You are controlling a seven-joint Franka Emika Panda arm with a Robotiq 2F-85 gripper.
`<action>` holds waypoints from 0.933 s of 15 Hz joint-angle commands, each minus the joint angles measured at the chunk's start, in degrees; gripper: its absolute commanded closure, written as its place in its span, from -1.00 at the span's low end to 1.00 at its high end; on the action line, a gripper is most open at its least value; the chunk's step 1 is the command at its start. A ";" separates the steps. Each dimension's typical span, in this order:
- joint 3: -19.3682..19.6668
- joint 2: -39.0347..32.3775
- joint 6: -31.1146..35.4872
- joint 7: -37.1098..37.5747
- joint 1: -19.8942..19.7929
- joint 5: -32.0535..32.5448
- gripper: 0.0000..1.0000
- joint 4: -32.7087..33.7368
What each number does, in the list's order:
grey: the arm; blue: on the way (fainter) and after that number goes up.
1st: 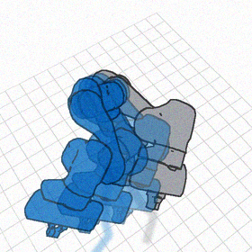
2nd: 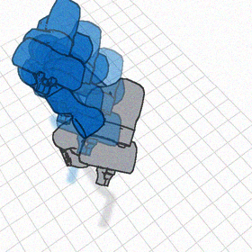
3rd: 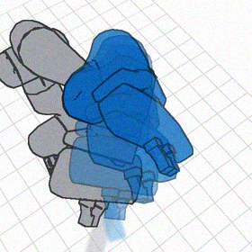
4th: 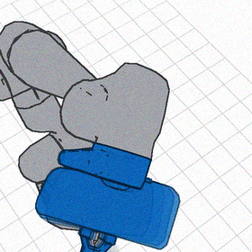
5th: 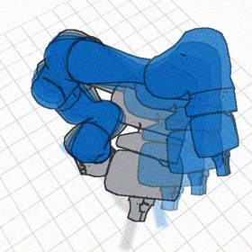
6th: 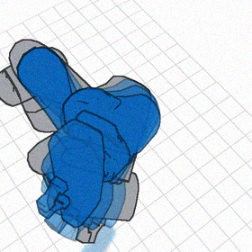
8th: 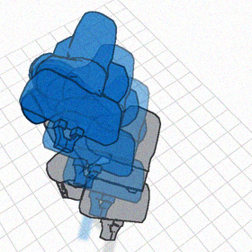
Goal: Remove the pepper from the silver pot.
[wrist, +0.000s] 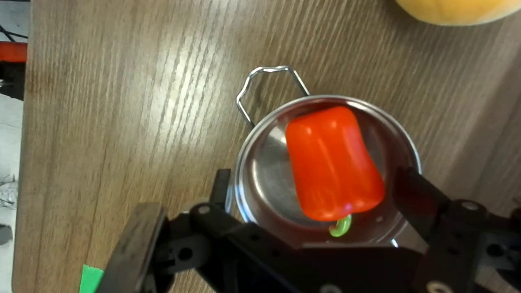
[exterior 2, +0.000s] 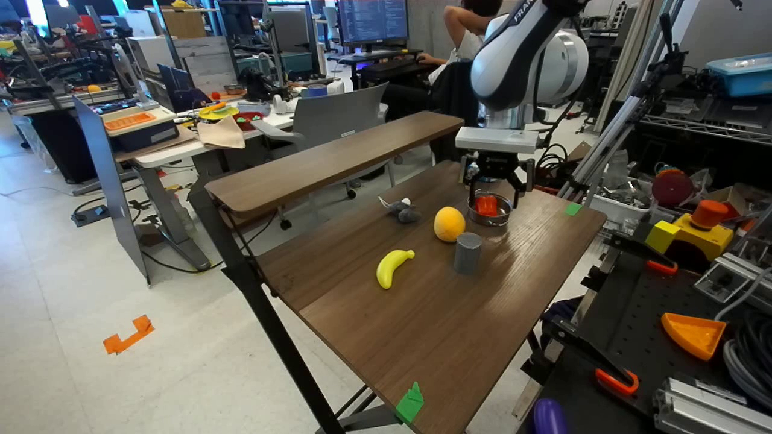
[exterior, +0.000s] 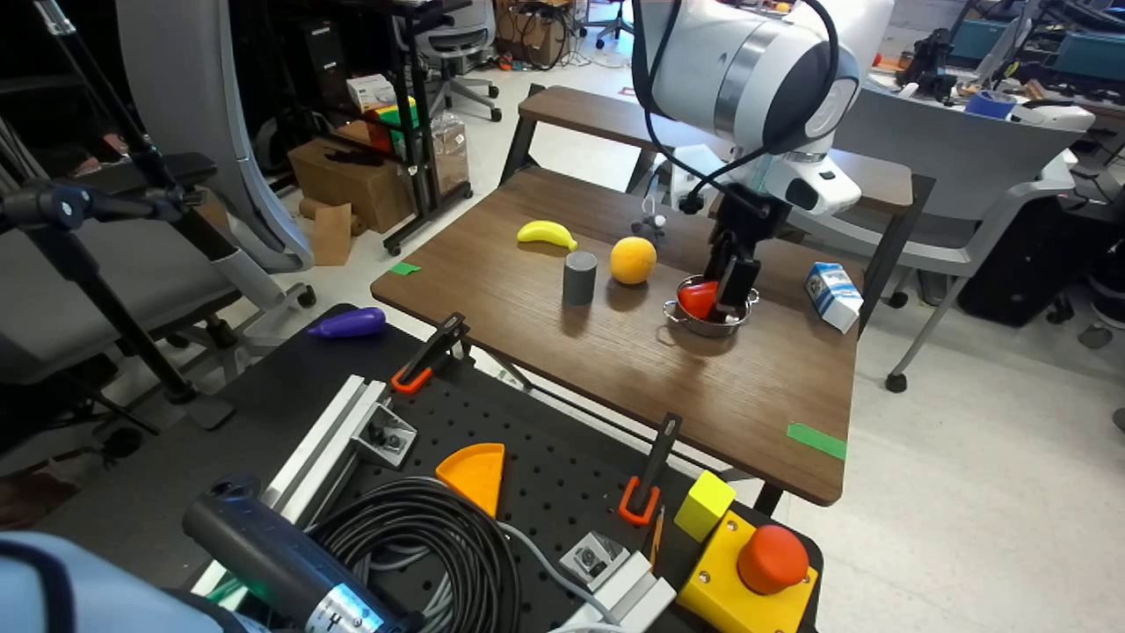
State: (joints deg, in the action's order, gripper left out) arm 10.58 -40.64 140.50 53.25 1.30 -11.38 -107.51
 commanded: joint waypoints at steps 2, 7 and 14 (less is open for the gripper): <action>0.29 -1.79 -0.87 1.46 0.36 0.86 -1.00 2.23; 0.64 -1.67 -0.19 1.63 0.71 1.28 -0.16 2.18; 0.67 0.14 -1.09 0.92 0.75 1.66 0.44 1.28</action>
State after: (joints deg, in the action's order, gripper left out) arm 10.59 -41.60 140.52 53.44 1.36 -11.38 -105.97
